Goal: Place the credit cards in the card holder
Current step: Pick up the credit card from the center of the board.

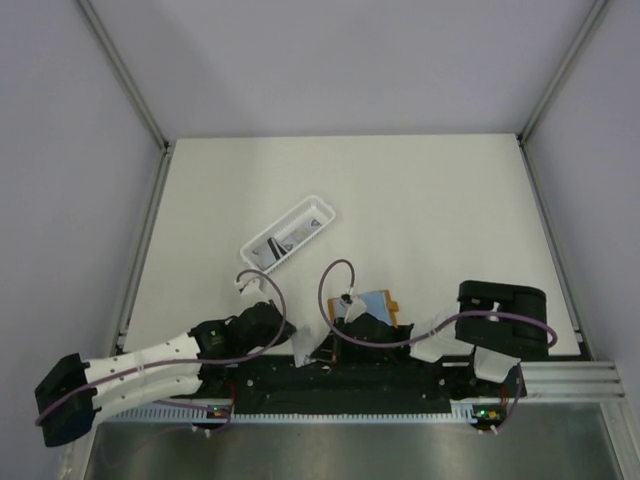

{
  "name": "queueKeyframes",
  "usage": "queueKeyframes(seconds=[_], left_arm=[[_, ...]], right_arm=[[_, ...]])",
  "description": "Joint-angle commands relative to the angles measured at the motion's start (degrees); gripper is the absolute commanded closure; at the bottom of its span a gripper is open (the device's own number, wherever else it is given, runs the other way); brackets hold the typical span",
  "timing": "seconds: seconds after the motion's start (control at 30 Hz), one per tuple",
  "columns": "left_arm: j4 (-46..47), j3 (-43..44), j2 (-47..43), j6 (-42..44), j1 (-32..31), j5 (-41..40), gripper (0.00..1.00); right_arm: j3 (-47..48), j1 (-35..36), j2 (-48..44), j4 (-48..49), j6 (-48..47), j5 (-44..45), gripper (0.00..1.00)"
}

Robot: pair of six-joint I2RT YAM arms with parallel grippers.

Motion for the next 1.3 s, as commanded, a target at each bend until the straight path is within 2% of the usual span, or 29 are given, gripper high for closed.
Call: queueKeyframes(seconds=[0.0,0.1,0.17,0.2,0.27,0.4,0.53,0.7,0.83,1.0,1.07,1.27], left_arm=[[-7.8,2.1,-6.5,-0.3,-0.2,-2.3,0.84],[-11.4,5.3,-12.6,1.5,-0.2,-4.6,0.66],[-11.7,6.8,-16.0,3.2,-0.2,-5.5,0.58],[-11.0,7.2,-17.5,4.9,-0.2,-5.4,0.47],[-7.7,7.4,-20.1,7.0,-0.2,-3.8,0.39],[-0.4,7.3,-21.8,10.1,-0.2,2.3,0.33],[6.5,6.6,-22.5,11.6,-0.3,6.8,0.33],[14.5,5.3,-23.1,12.7,-0.3,11.3,0.33],[18.5,5.3,-21.7,13.6,-0.2,13.3,0.33],[19.7,4.9,-20.2,13.4,-0.2,14.2,0.38],[20.3,4.9,-20.2,13.4,-0.3,14.5,0.51],[23.2,4.9,-18.9,13.6,-0.2,16.2,0.98]], right_arm=[[-1.5,0.5,-10.9,-4.0,-6.3,6.0,1.0],[-0.3,0.5,-19.8,-15.9,-9.0,9.9,1.0],[1.9,0.3,-25.0,-24.7,-11.6,12.6,1.0],[2.5,0.3,-27.6,-28.3,-13.0,13.6,1.0],[2.2,-0.9,-32.0,-30.5,-15.2,12.8,1.0],[-2.2,-6.5,-40.8,-25.9,-16.4,5.0,1.0],[-6.0,-11.5,-47.9,-20.7,-15.6,-4.3,1.0],[-5.5,-12.7,-49.4,-20.0,-15.5,-9.6,1.0],[-7.7,-12.7,-48.7,-11.4,-14.0,-13.1,1.0],[-9.3,-12.7,-47.8,-4.1,-12.0,-15.1,1.0],[-9.5,-12.7,-47.5,-3.8,-11.7,-15.1,1.0],[-9.8,-12.7,-47.5,-3.5,-11.7,-14.9,1.0]])
